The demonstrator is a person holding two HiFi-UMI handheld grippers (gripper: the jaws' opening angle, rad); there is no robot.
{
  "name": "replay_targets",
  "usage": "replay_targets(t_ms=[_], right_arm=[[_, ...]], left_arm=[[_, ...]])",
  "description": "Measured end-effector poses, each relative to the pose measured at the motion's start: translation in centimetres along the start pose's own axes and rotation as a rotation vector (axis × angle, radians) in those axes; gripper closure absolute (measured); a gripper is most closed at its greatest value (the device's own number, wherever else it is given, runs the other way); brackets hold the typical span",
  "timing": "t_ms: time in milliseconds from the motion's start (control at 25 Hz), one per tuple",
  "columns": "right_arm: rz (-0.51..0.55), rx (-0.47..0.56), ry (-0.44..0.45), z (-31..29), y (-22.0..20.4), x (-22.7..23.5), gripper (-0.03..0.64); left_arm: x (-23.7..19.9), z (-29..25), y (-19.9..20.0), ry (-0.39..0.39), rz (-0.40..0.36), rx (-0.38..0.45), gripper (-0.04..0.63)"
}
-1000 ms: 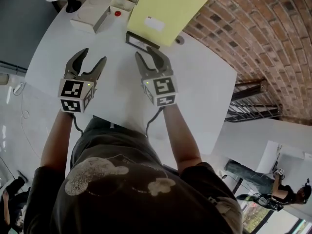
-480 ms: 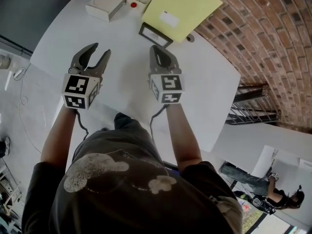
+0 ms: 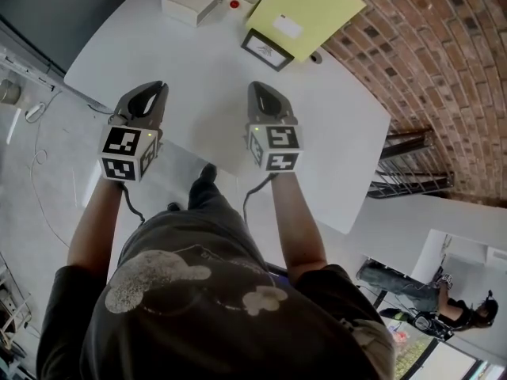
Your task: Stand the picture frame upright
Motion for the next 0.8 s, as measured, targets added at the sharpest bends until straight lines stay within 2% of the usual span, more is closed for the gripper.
replay_targets(t_ms=[240, 800], right_arm=[[0.015, 0.019, -0.002, 2.2, 0.4, -2.2, 0.612], [0.015, 0.055, -0.015, 8.0, 0.5, -5.9, 0.612]], left_arm=[[0.1, 2.9, -0.4, 0.02, 0.01, 0.03, 0.584], [0.9, 9.9, -1.5, 0.044, 0.017, 0.063, 0.584]])
Point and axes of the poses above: the fingertips, and each gripper's own axes: z backward along the fingers, x to its right, y out of its top, the point moved 9 cm from there along z, backward along the fingers, and after that the axes turned 1 degree about y, right-handed, at the moved point
